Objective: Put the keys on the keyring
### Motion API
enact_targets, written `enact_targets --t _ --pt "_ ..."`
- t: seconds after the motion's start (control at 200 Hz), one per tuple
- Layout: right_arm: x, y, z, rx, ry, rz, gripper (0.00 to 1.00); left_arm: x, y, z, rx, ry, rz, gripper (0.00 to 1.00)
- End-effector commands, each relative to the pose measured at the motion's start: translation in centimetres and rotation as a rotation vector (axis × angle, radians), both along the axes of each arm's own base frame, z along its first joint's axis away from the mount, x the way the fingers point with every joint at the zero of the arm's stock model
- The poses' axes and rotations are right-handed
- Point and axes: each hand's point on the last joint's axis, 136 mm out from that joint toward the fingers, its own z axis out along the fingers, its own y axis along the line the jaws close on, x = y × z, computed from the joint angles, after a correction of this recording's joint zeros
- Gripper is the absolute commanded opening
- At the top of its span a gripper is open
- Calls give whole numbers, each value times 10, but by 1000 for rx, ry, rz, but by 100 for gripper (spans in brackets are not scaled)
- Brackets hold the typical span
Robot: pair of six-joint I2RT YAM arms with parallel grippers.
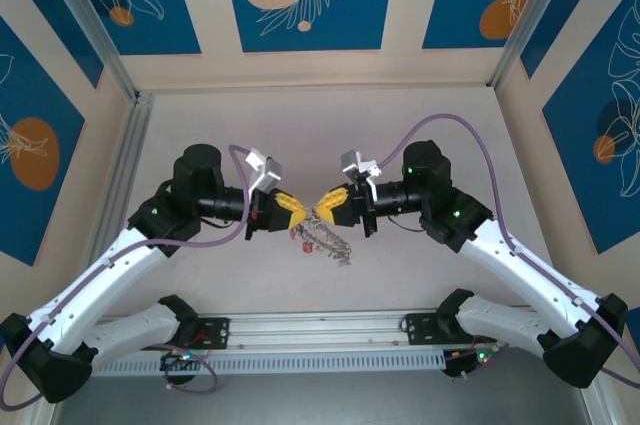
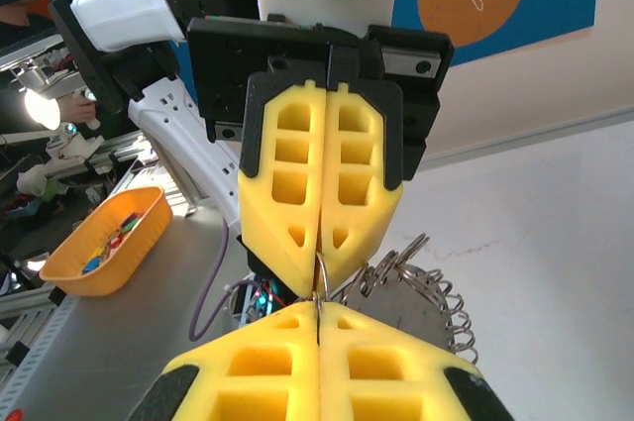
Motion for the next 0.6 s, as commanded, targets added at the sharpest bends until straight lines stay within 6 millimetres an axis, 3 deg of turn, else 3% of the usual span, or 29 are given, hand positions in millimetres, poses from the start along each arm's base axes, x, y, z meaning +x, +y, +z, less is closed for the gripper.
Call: enact_targets --t 0.0,0.595 --pt "-3 -2 13 35 -28 5 0 -9 -1 21 -46 -42 -53 0" --pt "5 -8 14 60 -41 -40 0 -10 0 20 -39 -35 -56 0"
